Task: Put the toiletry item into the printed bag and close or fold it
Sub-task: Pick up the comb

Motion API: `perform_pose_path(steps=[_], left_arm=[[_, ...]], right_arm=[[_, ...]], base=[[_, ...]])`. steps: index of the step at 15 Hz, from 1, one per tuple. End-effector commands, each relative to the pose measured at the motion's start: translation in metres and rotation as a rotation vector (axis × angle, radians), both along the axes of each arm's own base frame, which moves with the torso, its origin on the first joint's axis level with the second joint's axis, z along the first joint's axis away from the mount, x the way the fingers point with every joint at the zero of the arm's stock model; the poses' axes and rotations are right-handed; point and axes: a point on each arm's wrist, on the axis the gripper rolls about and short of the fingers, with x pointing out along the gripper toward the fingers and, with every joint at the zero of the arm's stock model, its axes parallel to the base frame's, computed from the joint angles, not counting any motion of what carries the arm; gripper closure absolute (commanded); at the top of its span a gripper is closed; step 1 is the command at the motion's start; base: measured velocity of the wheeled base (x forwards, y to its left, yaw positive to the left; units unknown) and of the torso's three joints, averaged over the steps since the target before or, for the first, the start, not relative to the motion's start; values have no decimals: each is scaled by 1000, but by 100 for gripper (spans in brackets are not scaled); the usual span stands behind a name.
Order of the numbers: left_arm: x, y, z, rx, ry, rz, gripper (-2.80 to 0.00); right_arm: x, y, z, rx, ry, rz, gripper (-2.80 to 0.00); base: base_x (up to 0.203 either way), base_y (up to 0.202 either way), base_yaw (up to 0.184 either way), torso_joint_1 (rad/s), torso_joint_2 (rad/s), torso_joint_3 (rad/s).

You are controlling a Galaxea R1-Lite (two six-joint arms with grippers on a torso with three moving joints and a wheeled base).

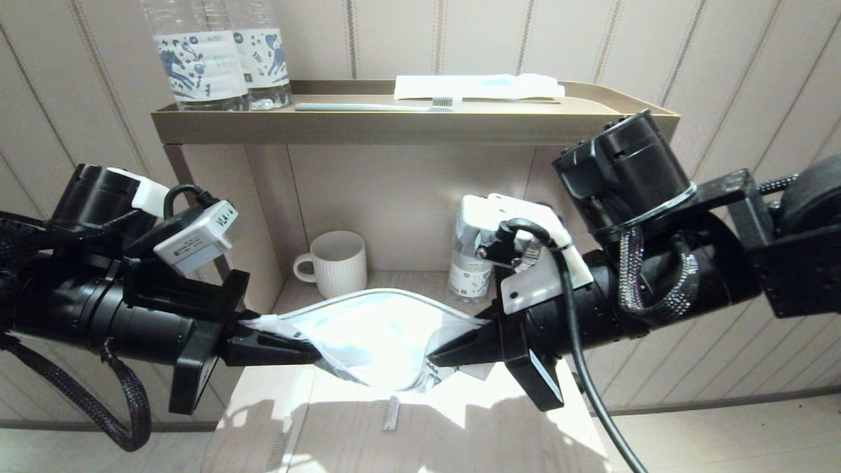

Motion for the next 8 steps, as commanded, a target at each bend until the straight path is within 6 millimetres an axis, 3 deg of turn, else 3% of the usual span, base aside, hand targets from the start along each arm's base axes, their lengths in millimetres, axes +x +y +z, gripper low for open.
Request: perform_pose_path(steps=[1, 8], left_arm=[[4, -3, -3, 2, 11, -12, 0], [9, -2, -11, 18, 41, 5, 0]], right_arm=[[6, 8, -8, -18, 20, 9, 0], [3, 0, -5, -13, 12, -7, 0]], base=[[0, 0, 0, 0, 0, 0], [0, 0, 0, 0, 0, 0]])
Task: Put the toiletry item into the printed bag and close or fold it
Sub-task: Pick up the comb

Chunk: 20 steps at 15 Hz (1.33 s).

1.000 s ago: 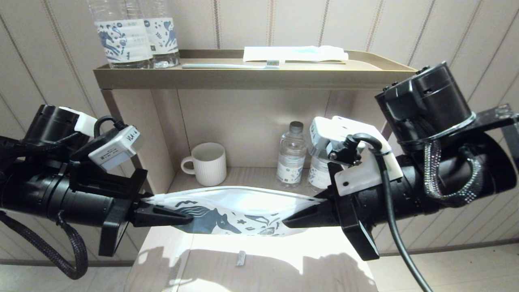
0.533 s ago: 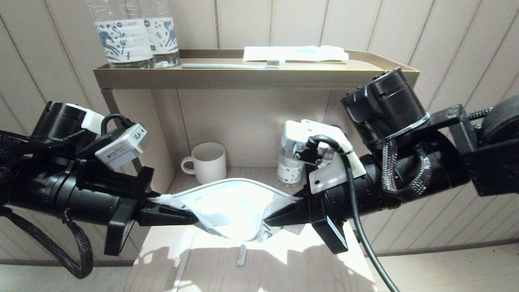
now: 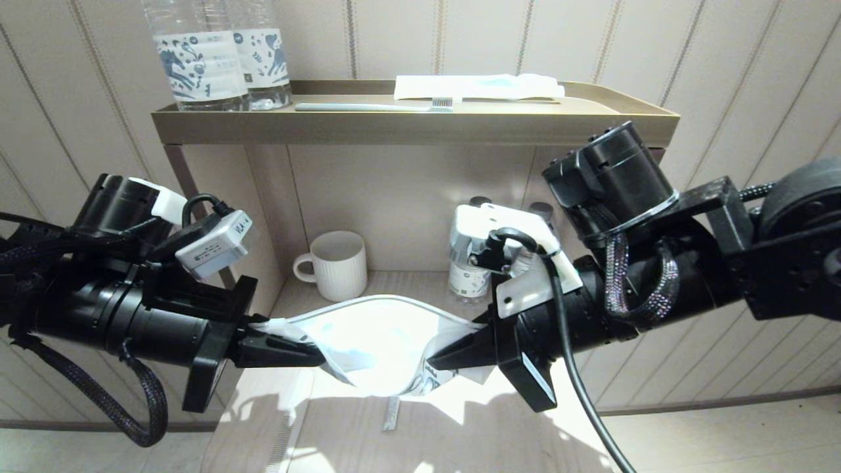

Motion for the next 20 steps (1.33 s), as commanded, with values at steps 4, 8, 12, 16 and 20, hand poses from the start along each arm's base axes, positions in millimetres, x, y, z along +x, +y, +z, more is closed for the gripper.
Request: perform_pose_path(steps=[4, 8, 12, 16, 20], left_arm=[[5, -11, 2, 9, -10, -24, 0], [8, -17, 4, 14, 4, -23, 0], [8, -17, 2, 14, 48, -2, 0], [6, -17, 3, 12, 44, -8, -280], [6, -4, 4, 9, 41, 35, -280]], right_arm=[[4, 9, -2, -1, 1, 16, 0], [6, 9, -1, 0, 1, 11, 0], [4, 8, -2, -2, 4, 12, 0], [3, 5, -3, -6, 9, 10, 0], [-2, -5, -3, -10, 11, -6, 0]], base=[[0, 0, 0, 0, 0, 0], [0, 0, 0, 0, 0, 0], [0, 0, 0, 0, 0, 0], [0, 0, 0, 0, 0, 0], [0, 0, 0, 0, 0, 0]])
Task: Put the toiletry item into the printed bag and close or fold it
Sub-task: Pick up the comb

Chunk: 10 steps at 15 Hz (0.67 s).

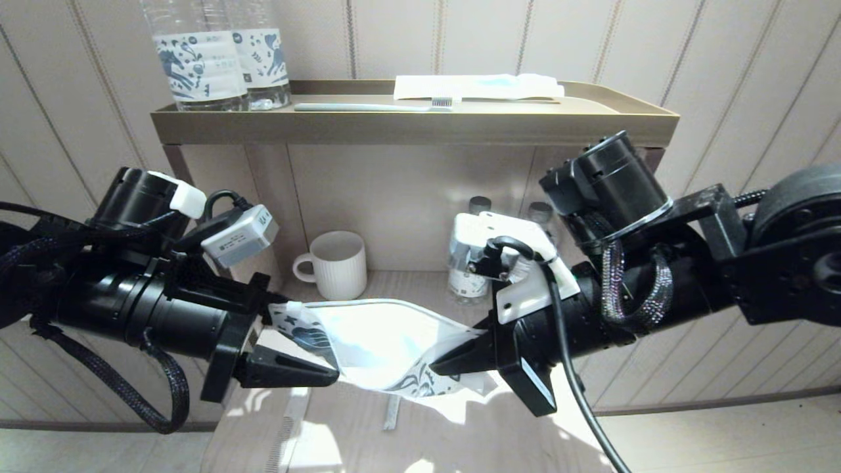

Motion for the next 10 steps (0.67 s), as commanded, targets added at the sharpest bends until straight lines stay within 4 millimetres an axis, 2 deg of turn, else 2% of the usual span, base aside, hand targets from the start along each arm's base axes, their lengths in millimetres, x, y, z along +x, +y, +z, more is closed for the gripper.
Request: perform_pose_path(steps=[1, 6, 10], left_arm=[[-1, 8, 0, -3, -1, 24, -280], [-4, 16, -2, 0, 0, 52, -280], [-5, 28, -7, 9, 21, 100, -280]], right_arm=[[-5, -7, 4, 7, -8, -5, 0], [-13, -18, 8, 16, -18, -14, 0], [-14, -39, 14, 28, -37, -69, 0]], base=[[0, 0, 0, 0, 0, 0], [0, 0, 0, 0, 0, 0], [0, 0, 0, 0, 0, 0]])
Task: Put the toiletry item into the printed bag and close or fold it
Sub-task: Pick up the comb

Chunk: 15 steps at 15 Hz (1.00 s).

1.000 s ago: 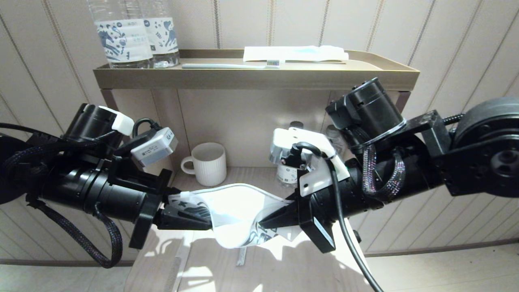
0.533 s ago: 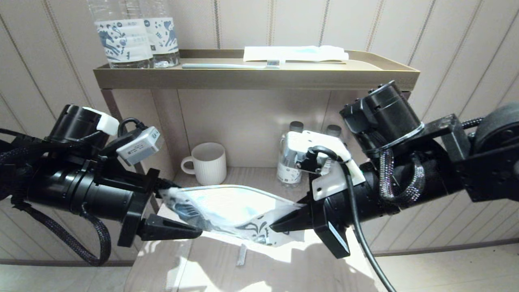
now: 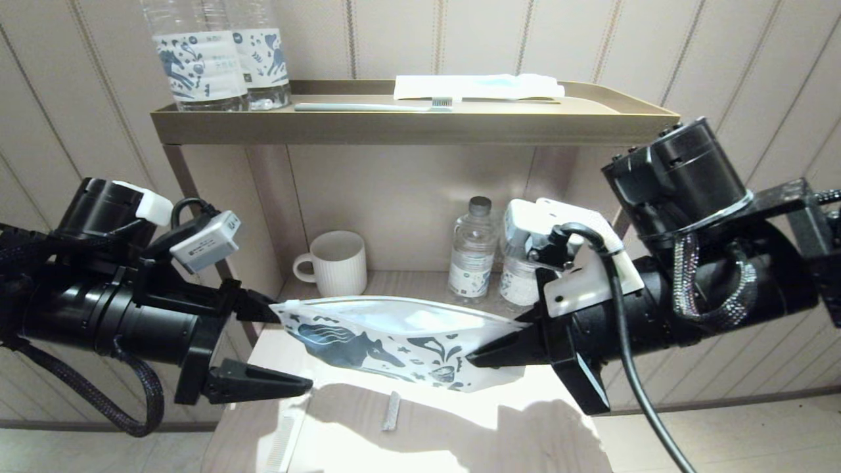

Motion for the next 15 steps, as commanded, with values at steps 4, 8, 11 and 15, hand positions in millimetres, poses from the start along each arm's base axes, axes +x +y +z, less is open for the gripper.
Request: perform_pose_path(steps=[4, 8, 11, 15], left_arm=[[-8, 23, -13, 80, 38, 149, -280], [-18, 41, -14, 108, 116, 332, 0], [-30, 44, -1, 120, 153, 502, 0], [-60, 48, 3, 128, 144, 538, 0]], right_arm=[[-2, -33, 11, 25, -34, -91, 0], [-7, -50, 20, 43, -59, -141, 0], [-15, -54, 19, 47, -52, -146, 0], [-22, -58, 18, 53, -45, -155, 0]], base=[[0, 0, 0, 0, 0, 0], [0, 0, 0, 0, 0, 0], [0, 0, 0, 0, 0, 0], [0, 0, 0, 0, 0, 0]])
